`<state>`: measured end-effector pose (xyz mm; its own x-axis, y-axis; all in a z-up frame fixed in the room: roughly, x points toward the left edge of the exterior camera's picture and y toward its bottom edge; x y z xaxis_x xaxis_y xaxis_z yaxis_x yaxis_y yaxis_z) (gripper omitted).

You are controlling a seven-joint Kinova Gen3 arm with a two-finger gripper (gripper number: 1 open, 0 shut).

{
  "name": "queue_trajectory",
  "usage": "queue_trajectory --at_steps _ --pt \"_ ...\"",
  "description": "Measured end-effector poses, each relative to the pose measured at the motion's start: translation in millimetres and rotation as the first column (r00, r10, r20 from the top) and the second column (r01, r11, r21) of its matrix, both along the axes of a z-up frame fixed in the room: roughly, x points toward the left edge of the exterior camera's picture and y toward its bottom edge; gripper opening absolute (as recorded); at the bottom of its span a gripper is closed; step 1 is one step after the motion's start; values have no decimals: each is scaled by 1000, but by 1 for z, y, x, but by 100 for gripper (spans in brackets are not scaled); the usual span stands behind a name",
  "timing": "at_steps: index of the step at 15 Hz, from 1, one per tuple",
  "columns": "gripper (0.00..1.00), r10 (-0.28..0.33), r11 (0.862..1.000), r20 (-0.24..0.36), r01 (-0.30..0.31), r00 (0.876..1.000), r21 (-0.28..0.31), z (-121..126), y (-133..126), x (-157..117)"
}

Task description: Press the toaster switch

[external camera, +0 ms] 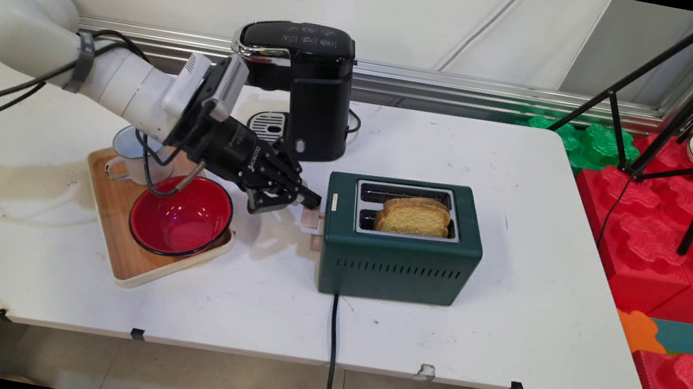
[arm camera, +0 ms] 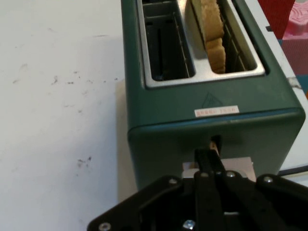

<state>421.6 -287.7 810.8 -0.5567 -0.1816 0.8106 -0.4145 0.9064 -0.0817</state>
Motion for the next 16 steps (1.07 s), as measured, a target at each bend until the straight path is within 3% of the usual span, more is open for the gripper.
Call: queue_trajectory --at_steps 16 --pt "0 9 1000 29 -9 1000 16 -26 1 -3"
